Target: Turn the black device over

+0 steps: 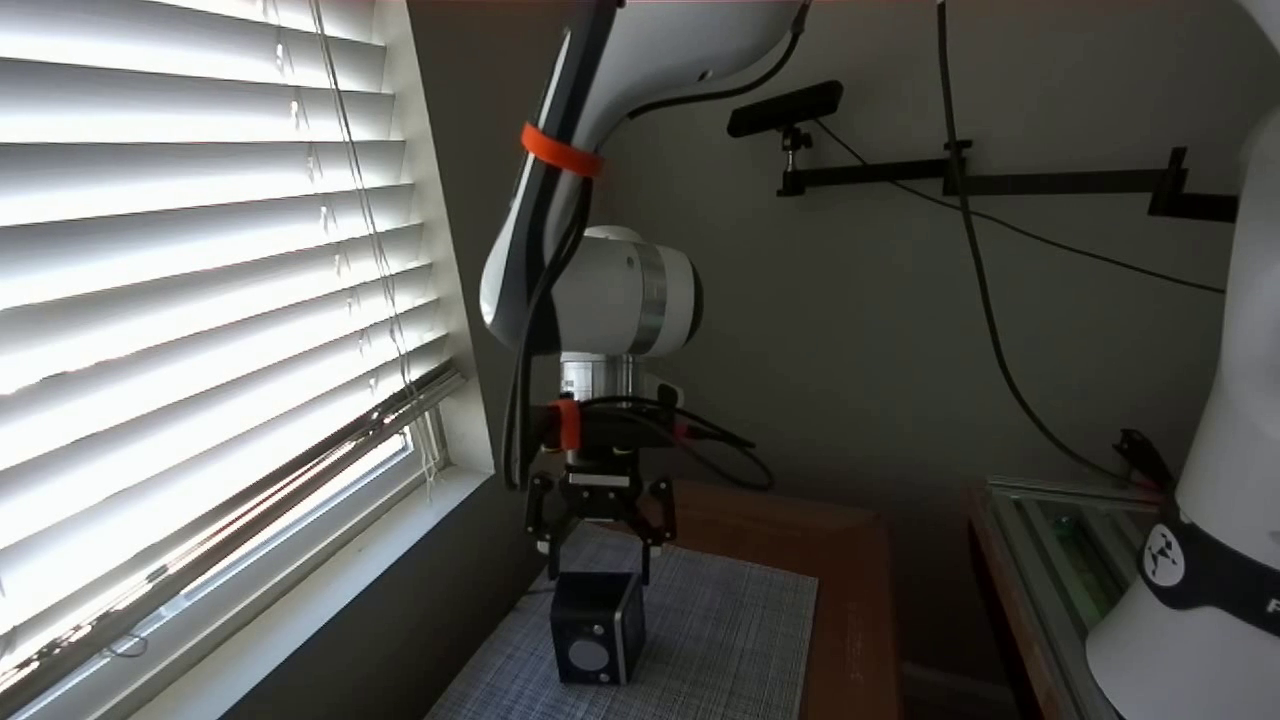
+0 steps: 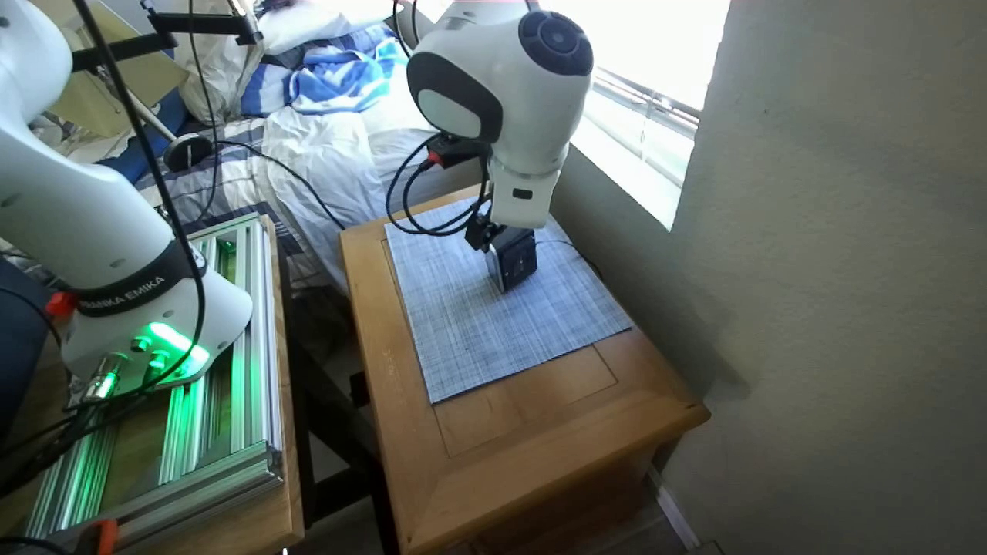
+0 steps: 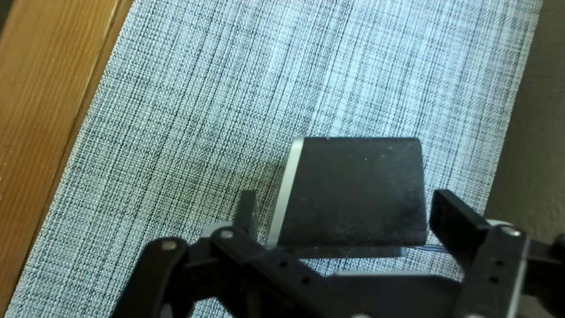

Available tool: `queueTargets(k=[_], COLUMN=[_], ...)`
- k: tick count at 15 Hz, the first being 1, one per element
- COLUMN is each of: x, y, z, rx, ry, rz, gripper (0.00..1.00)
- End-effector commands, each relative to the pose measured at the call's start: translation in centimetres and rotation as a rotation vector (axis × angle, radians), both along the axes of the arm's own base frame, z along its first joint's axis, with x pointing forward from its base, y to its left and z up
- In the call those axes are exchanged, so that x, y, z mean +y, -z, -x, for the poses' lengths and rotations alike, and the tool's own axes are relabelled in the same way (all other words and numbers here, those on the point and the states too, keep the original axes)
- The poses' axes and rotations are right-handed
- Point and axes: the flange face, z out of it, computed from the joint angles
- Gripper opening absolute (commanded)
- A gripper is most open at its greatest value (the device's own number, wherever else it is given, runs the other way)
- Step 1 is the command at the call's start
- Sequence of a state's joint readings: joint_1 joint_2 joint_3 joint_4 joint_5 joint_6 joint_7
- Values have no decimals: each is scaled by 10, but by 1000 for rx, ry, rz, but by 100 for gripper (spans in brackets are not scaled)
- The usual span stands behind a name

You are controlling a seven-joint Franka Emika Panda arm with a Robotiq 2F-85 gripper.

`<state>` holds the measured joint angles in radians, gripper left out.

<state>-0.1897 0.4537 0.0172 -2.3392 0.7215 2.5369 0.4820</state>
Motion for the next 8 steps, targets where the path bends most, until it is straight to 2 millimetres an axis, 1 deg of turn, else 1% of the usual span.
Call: queueTargets(k=[1,8], x=[1,3], y=[4,9], z=[-5,-11], rx=[-34,-46], ry=[-3,6], rz=[-13,-16], gripper=[100,100])
